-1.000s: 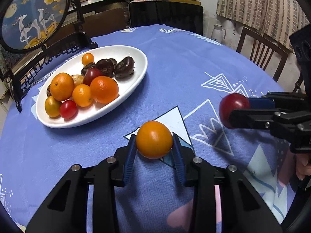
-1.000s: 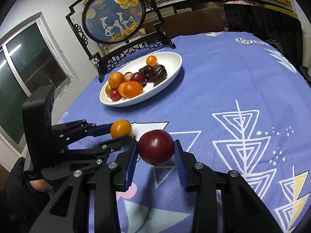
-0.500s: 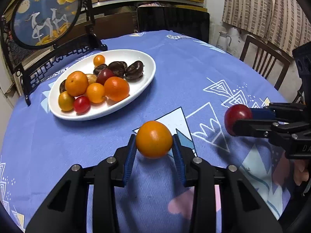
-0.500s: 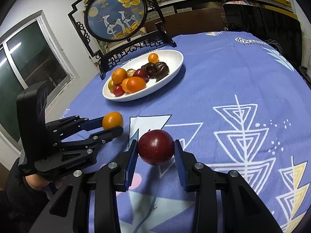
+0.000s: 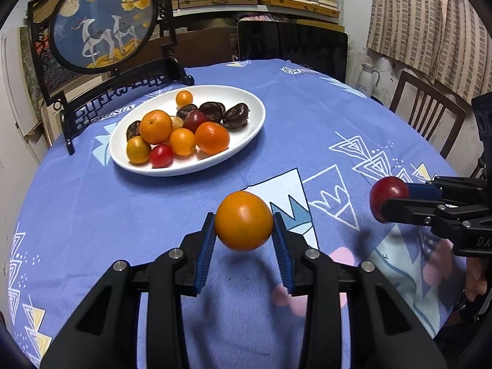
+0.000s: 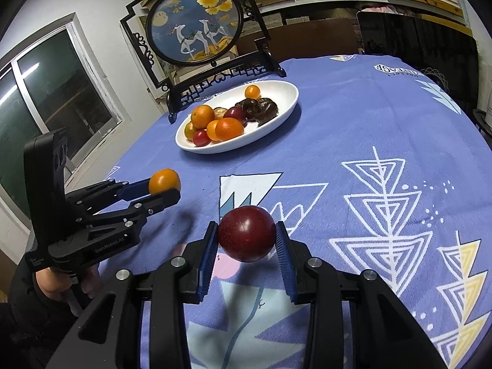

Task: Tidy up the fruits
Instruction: 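Lift both tomatoes and move them toward the white plate, then lower both tomatoes onto the white plate and open both tools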

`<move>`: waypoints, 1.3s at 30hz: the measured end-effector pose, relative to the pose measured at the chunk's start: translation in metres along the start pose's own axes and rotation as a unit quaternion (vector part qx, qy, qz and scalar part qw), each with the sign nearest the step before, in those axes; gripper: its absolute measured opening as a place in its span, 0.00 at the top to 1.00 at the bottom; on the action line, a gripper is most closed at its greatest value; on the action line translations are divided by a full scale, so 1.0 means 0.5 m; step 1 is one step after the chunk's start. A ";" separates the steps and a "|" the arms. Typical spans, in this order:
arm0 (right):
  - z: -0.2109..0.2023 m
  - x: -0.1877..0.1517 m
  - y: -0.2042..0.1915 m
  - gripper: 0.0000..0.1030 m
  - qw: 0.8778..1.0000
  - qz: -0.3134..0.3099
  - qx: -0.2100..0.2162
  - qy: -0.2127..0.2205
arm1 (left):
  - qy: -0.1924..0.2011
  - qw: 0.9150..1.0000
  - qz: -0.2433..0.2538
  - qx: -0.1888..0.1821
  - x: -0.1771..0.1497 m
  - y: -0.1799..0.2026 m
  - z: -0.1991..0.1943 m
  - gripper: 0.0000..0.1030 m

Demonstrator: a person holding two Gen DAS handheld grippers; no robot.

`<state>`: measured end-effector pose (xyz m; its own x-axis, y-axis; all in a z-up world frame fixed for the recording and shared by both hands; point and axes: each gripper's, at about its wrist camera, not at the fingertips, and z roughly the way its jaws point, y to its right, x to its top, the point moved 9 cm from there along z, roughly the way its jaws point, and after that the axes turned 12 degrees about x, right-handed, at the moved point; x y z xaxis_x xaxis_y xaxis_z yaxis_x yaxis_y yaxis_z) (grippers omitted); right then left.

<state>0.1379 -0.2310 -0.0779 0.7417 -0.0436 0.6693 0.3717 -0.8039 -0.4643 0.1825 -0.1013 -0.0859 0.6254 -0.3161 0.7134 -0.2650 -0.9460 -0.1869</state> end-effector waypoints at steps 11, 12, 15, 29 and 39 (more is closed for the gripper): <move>-0.017 -0.009 -0.022 0.64 1.000 -0.010 0.002 0.001 | 0.014 0.999 -0.027 0.013 -0.005 -0.032 -0.038 0.65; -0.018 -0.007 -0.023 0.64 1.000 -0.011 0.002 0.001 | 0.015 0.999 -0.029 0.013 -0.004 -0.036 -0.041 0.65; -0.020 0.009 -0.029 0.64 1.000 -0.020 0.003 0.002 | 0.023 0.999 -0.035 0.016 0.011 -0.053 -0.049 0.65; 0.060 0.291 -0.030 0.64 0.998 -0.049 0.028 0.016 | 0.051 0.996 -0.057 0.033 0.253 -0.197 0.046 0.65; 0.328 0.428 0.094 0.63 0.999 -0.002 0.030 -0.028 | -0.015 0.997 -0.057 0.041 0.325 -0.221 0.304 0.65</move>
<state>0.4056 -0.1809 -0.0514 0.7702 -0.0059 0.6378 0.4059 -0.7668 -0.4973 0.4249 -0.0592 -0.0521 0.6700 -0.2077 0.7127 -0.1316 -0.9781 -0.1614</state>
